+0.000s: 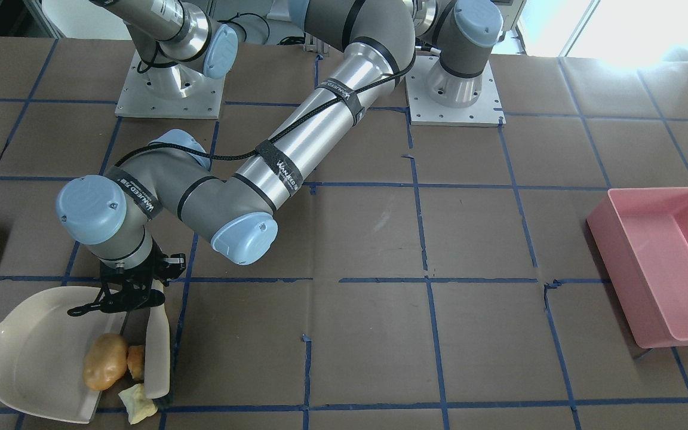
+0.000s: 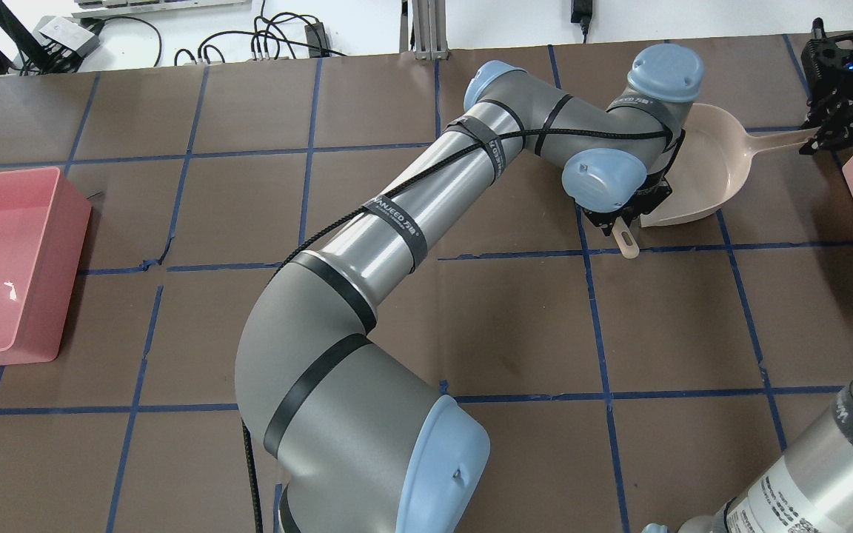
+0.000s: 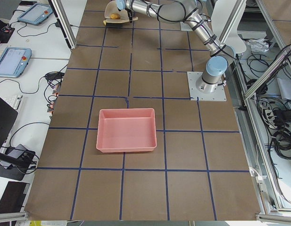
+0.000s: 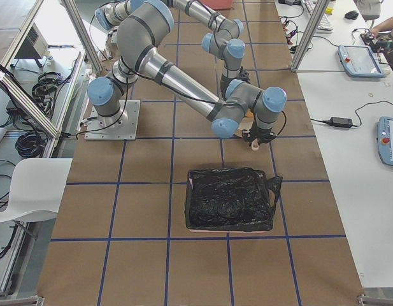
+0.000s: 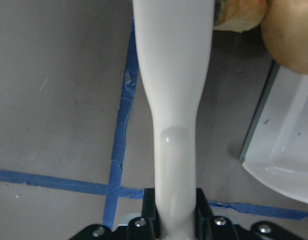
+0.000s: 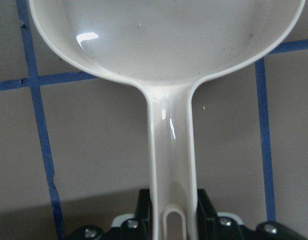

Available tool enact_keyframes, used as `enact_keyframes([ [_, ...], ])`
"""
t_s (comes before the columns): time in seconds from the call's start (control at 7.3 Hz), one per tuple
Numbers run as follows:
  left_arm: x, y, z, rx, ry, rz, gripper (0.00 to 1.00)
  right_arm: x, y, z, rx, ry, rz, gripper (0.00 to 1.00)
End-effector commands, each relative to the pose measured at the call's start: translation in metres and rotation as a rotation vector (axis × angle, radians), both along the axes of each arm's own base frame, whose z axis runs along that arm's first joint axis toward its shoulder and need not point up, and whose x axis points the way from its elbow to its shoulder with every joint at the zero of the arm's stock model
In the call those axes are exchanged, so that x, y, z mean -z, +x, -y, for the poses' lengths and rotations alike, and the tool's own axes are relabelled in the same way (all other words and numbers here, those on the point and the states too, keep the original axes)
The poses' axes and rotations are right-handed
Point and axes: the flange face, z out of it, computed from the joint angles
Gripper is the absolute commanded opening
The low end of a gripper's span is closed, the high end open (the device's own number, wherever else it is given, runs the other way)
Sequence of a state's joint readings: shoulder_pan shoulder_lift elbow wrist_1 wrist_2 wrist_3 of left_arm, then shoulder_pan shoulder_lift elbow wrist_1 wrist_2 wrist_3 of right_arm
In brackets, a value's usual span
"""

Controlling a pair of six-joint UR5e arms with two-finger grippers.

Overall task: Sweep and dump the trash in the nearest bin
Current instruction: 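Sweep the food pieces with the left gripper's brush into the dustpan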

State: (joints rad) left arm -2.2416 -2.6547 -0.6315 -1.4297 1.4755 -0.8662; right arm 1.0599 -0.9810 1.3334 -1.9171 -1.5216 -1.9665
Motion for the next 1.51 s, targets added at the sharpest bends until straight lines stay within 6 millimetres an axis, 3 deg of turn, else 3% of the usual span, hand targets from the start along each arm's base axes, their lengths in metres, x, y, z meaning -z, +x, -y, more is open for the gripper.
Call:
enact_keyframes([
  [0.0, 0.005, 0.007, 0.008, 0.01, -0.007, 0.016, 0.0, 0.001, 0.0, 0.0, 0.0, 0.003, 0.001, 0.0],
  [0.69, 0.018, 0.007, 0.013, 0.083, 0.005, 0.021, 0.0, 0.001, 0.0, 0.0, 0.0, 0.002, 0.003, 0.0],
  [1.37, -0.002, 0.003, 0.003, 0.047, 0.056, -0.022, 0.0, 0.001, 0.0, 0.0, 0.0, 0.002, 0.003, 0.0],
])
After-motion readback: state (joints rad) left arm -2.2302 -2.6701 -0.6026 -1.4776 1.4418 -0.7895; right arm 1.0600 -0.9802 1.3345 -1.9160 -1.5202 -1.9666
